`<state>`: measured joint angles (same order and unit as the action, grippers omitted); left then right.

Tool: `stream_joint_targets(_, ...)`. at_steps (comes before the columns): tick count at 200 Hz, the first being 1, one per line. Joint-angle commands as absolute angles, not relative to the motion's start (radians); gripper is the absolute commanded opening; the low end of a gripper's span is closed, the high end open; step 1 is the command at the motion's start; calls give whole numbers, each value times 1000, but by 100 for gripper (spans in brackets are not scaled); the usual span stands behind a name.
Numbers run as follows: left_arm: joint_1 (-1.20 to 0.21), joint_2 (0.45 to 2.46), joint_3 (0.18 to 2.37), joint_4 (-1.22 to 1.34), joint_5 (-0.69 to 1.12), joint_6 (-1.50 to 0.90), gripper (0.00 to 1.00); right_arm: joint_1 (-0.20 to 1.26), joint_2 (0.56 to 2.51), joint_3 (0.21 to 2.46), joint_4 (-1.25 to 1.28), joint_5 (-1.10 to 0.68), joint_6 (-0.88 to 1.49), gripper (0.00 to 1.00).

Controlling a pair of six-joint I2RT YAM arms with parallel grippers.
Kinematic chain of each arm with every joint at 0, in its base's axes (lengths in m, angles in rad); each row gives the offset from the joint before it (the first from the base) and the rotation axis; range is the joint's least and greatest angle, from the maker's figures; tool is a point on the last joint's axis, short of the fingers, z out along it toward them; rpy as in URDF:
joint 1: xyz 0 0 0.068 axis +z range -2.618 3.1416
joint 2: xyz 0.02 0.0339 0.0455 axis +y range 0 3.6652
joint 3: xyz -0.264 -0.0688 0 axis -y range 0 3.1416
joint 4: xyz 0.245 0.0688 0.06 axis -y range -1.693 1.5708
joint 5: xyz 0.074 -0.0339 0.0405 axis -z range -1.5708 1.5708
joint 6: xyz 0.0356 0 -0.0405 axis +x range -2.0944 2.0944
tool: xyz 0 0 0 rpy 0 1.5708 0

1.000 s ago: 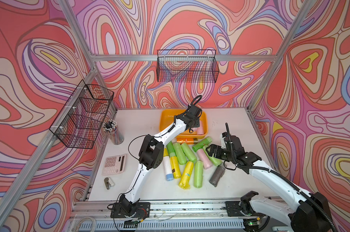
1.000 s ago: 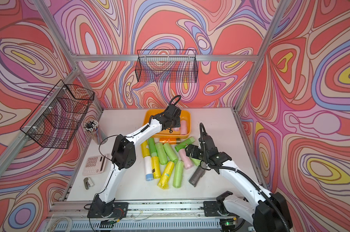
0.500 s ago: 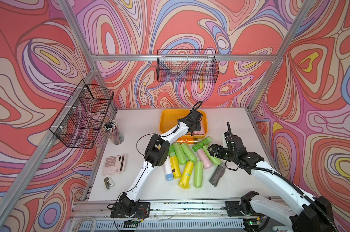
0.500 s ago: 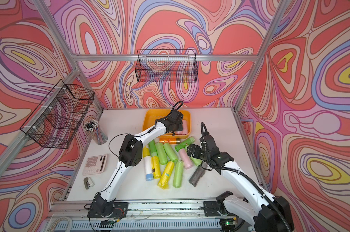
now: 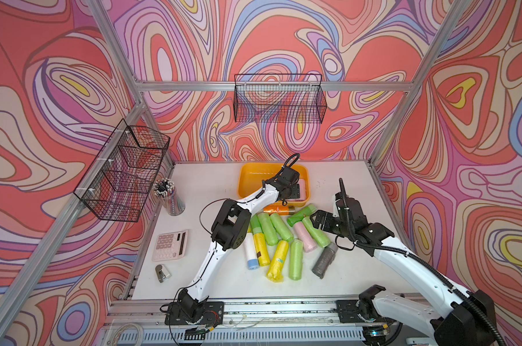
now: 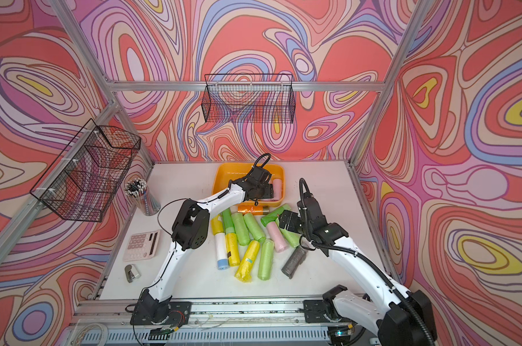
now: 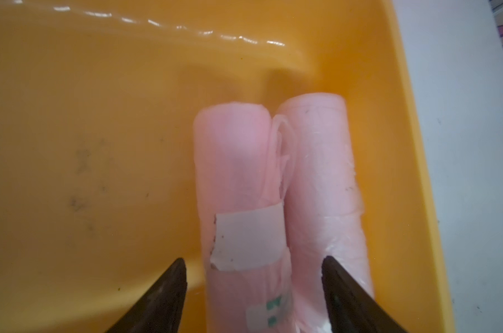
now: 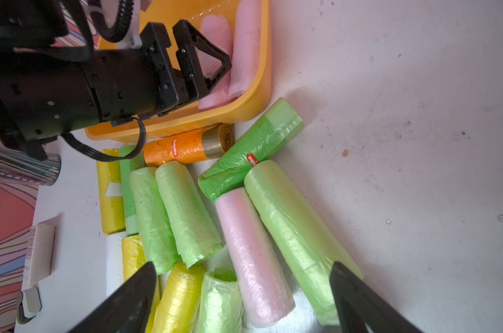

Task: Put the roll of trash bags into the storage box
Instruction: Place the roll of trash bags in the storage box.

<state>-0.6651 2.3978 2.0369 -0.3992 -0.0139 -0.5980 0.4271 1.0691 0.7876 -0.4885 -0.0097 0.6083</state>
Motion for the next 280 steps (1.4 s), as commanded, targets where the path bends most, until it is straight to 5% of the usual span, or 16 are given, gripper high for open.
stream_joint_targets(1, -664, 2253, 1985, -351, 8, -566, 87, 433, 1074, 797, -498, 58, 580, 96)
stream_joint_targets(46, -661, 1935, 1694, -329, -161, -457, 100, 432, 1043, 768, -437, 198, 521, 97)
stream_joint_targets(130, -559, 1459, 1086, -104, -315, -396, 100, 433, 1067, 743, -363, 305, 484, 98)
stream_joint_targets(280, -549, 1323, 859, -27, -300, -486, 100, 433, 1184, 802, -635, 326, 600, 98)
